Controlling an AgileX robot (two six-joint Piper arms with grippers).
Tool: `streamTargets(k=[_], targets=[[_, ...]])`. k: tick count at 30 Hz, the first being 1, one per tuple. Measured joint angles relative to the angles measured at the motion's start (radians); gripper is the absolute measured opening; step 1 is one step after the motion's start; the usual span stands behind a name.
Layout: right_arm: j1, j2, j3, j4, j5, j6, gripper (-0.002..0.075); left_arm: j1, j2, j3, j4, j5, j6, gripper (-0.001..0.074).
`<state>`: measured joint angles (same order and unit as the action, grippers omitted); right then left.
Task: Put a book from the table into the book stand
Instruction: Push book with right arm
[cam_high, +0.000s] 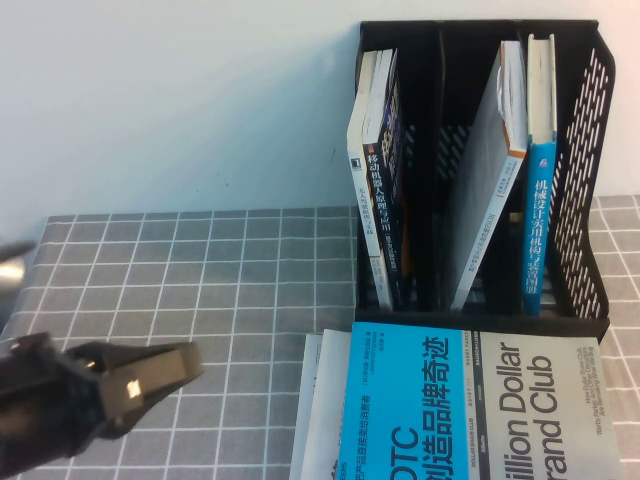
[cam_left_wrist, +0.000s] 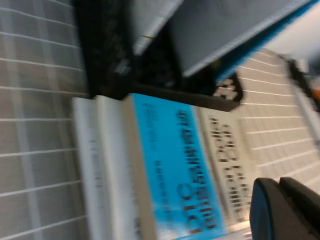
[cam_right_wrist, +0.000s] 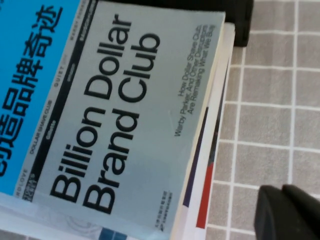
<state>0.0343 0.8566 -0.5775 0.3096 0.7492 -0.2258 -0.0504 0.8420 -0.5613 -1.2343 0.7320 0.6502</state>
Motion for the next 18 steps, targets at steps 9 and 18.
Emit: streamTargets(k=[9,18], targets=[[0.015,0.343,0.0,0.049,-0.171,-0.056,-0.0003,-0.017,0.182,-0.006,-0.217,0.06,0.186,-0.0003],[0.122,0.516,-0.005,0.119,-0.283,-0.095,-0.0003,-0.017,0.251,-0.006,-0.227,0.142,0.204,-0.0003]])
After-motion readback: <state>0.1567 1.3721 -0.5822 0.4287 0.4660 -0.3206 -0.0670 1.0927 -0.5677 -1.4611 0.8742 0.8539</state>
